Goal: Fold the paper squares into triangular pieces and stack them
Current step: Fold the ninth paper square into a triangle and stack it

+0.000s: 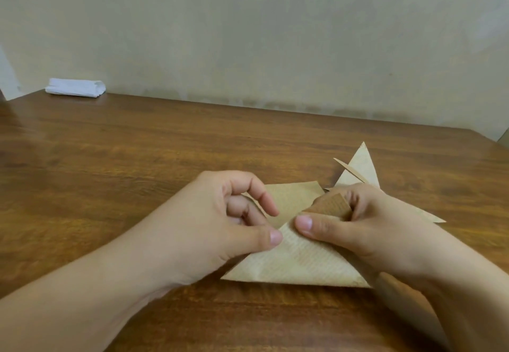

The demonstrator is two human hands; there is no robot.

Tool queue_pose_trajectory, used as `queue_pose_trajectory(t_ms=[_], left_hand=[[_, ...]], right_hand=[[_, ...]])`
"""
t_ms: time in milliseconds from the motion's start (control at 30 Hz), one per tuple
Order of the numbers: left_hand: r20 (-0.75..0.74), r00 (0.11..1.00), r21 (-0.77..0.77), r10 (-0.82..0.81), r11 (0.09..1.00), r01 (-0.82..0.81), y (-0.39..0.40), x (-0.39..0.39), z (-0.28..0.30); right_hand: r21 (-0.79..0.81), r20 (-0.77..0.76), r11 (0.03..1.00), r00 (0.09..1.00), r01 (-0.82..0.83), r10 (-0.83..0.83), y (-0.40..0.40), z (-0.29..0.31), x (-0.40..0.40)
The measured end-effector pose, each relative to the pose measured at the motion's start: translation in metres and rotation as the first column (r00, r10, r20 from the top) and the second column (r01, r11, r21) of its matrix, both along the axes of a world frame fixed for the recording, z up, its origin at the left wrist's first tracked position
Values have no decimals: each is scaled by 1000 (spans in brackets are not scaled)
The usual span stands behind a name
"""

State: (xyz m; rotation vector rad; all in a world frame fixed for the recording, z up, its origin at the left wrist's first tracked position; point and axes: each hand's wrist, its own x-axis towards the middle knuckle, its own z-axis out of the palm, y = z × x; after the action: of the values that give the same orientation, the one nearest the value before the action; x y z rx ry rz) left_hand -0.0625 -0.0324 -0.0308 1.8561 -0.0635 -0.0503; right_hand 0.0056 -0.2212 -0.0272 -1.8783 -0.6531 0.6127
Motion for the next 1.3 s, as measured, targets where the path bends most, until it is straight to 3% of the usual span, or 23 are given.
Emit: queue_pose_trajectory(t_ms=[167, 300, 400, 733, 800, 900, 1067, 1300], left_hand=[[58, 997, -19, 48, 999, -47, -1, -3, 0], [102, 992, -48, 76, 996, -72, -2, -2, -1], [95, 991, -55, 91, 995, -86, -2, -1, -2], [-78, 996, 180, -41, 982, 55, -2, -1, -9], [-19, 998, 407, -57, 911, 60, 1, 0, -10], [29, 980, 703, -199, 701, 122, 4, -1, -9], [-98, 923, 722, -373, 612, 324, 2, -2, -12], [-198, 890, 737, -411, 536, 411, 8, -2, -8]], right_hand=[[-96, 40, 995, 999, 21, -17, -4, -1, 1], [-52, -35, 998, 999, 29, -31, -8, 0, 3], [-60, -9, 997, 999, 48, -48, -10, -1, 5], [-359, 187, 931, 982, 69, -1, -7, 0, 5], [-447, 239, 890, 971, 92, 20, -7, 3, 4], [-564, 306, 815, 951, 137, 52, -3, 7, 2], [-671, 341, 727, 931, 142, 133, 7, 9, 2], [-718, 362, 680, 914, 149, 182, 10, 11, -2]])
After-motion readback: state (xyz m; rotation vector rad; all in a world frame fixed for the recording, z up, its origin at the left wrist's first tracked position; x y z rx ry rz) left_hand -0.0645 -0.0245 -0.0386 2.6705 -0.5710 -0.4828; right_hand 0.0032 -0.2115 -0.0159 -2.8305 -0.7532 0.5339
